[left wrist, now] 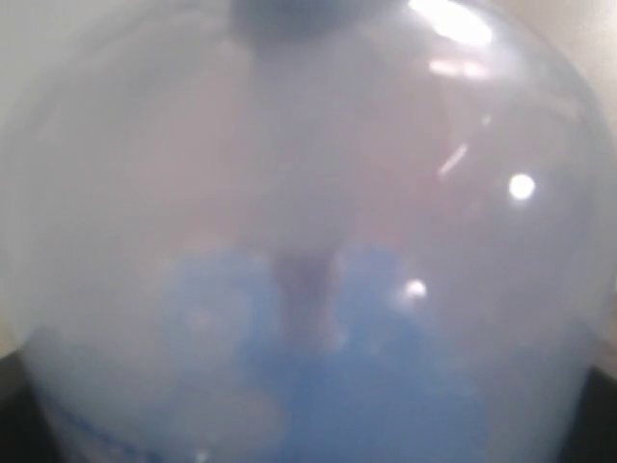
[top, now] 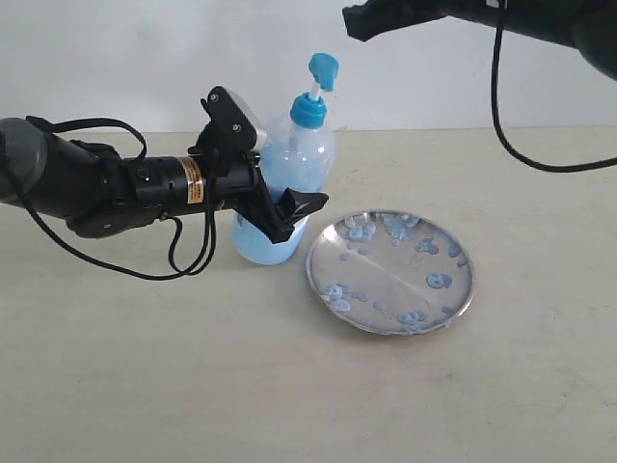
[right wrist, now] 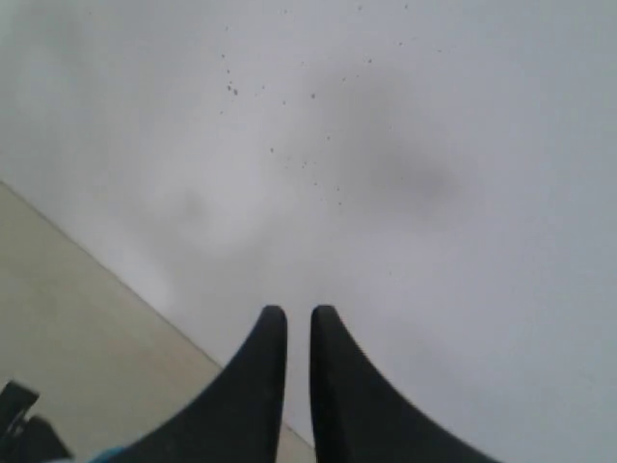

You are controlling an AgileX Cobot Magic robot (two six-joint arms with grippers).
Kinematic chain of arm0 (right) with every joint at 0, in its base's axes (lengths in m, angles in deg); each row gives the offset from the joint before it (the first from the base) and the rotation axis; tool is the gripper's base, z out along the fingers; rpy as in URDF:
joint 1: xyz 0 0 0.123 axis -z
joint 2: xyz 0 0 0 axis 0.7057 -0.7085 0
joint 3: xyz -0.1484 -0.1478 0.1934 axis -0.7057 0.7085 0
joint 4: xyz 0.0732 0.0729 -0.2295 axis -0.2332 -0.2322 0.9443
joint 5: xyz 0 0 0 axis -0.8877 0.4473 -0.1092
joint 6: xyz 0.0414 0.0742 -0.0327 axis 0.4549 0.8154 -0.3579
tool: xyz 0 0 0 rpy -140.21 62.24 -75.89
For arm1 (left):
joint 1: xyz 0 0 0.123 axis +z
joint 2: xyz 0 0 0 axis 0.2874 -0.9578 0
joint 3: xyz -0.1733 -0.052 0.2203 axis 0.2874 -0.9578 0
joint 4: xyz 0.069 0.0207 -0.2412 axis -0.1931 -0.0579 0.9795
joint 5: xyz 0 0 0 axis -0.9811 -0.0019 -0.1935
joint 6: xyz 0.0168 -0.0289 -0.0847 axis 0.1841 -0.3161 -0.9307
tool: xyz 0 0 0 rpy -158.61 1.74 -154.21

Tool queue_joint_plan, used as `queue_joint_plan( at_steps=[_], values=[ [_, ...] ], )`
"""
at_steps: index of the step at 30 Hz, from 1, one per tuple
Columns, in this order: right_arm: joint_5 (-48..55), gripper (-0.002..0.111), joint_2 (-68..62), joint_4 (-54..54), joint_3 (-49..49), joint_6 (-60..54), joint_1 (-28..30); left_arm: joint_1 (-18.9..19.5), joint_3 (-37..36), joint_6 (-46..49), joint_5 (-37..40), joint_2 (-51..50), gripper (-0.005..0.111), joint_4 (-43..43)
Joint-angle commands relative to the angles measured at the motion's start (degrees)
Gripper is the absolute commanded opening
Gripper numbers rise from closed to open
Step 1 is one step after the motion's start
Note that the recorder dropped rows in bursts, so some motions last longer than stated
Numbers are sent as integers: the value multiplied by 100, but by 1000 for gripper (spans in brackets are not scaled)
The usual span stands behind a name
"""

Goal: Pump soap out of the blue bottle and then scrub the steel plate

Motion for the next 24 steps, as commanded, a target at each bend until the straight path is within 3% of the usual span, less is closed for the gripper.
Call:
queue_joint_plan(
  at_steps=[1, 4, 7, 17, 24],
  values=[
    [607, 0, 181, 2319, -9, 1055, -380, -12, -85, -21, 430, -131, 4, 50],
    [422, 0, 181, 4030, -9, 2301, -711, -12, -85, -21, 430, -131, 4, 50],
    [236, 0, 181, 4926, -9, 3248, -966, -12, -85, -21, 474, -131, 4, 47],
    [1093, 0, 181, 5562, -9, 4786, -1082, 47, -85, -21, 474, -131, 4, 47],
    [1507, 0, 181, 5660, 12, 5031, -1082, 46, -85, -21, 498, -131, 4, 47]
  ],
)
